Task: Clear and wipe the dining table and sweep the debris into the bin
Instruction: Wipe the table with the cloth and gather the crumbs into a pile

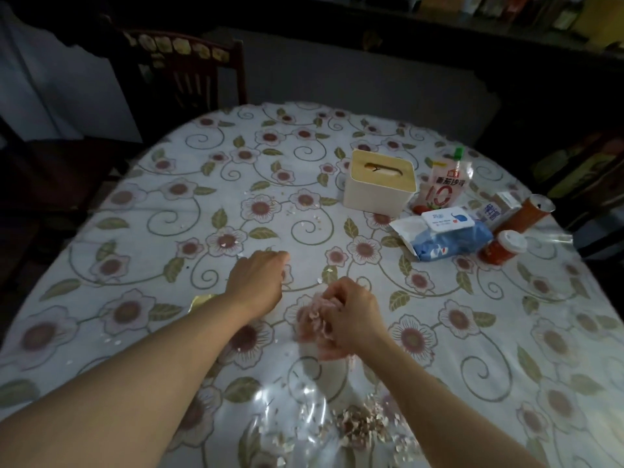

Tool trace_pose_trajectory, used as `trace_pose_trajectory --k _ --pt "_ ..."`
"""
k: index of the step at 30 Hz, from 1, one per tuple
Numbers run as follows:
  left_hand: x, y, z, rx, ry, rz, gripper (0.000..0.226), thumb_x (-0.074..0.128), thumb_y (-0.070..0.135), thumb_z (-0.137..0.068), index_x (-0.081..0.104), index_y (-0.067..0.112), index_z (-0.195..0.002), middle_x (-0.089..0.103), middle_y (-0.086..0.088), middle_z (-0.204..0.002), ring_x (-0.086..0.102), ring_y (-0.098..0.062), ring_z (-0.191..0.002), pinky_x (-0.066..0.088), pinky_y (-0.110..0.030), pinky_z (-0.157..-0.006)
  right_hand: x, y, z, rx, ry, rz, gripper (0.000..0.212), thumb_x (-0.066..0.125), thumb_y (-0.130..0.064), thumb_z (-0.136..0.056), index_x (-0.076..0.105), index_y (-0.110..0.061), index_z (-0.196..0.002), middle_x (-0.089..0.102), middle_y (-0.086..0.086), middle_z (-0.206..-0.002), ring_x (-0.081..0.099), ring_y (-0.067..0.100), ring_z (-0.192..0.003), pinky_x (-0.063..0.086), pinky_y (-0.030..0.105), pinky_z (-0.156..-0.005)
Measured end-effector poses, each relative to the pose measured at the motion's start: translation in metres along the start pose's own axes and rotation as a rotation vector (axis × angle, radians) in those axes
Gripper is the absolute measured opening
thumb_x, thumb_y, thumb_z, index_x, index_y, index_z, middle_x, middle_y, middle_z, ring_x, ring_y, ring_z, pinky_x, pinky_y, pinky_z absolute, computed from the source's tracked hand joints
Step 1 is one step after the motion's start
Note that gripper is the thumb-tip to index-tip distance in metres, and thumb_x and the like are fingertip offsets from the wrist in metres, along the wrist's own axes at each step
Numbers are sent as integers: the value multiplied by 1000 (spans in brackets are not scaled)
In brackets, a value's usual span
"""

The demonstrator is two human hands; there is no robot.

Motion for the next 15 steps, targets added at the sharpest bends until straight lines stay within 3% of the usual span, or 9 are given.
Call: trace_pose_trajectory --k 4,6,8,12,15 --pt "1 0 -6 -12 17 -1 38 45 6 -88 49 19 -124 61 -9 -117 55 -29 -108 42 -36 -81 -8 14 -15 20 60 -18 25 44 -4 -85 54 -26 -91 58 -9 -80 51 -3 -66 39 9 -40" --pt "4 4 -10 1 39 4 26 47 6 -87 59 20 -107 64 -6 -109 57 -26 -101 37 -31 -72 -23 24 -25 42 124 -29 24 45 -6 -88 54 -25 -101 58 -7 -87 53 0 -71 38 9 -50" --pt "9 7 -17 13 56 12 10 53 13 -88 60 19 -85 65 -3 -97 57 -22 -91 31 -27 -65 -44 37 -39 58 205 -74 21 48 -8 -90 55 -24 -102 61 -4 -92 60 8 -74 47 16 -56" --pt "22 11 -41 23 107 51 24 63 22 -83 43 18 -69 58 1 -76 54 -20 -76 32 -28 -57 -92 74 -75 126 386 -172 13 52 -13 -91 58 -23 -96 63 -3 -86 63 4 -56 40 8 -37" --pt "33 13 -64 13 119 81 19 53 5 -81 42 20 -75 51 3 -76 53 -22 -76 30 -28 -52 -108 102 -107 188 449 -134 9 52 -14 -91 56 -20 -97 64 3 -94 62 19 -82 46 22 -62"
Point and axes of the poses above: each hand's wrist, its own z-axis away from the middle knuckle, its own x-axis out of the palm, y = z × x, the point moved 10 cm from there along -z, towards the middle knuckle
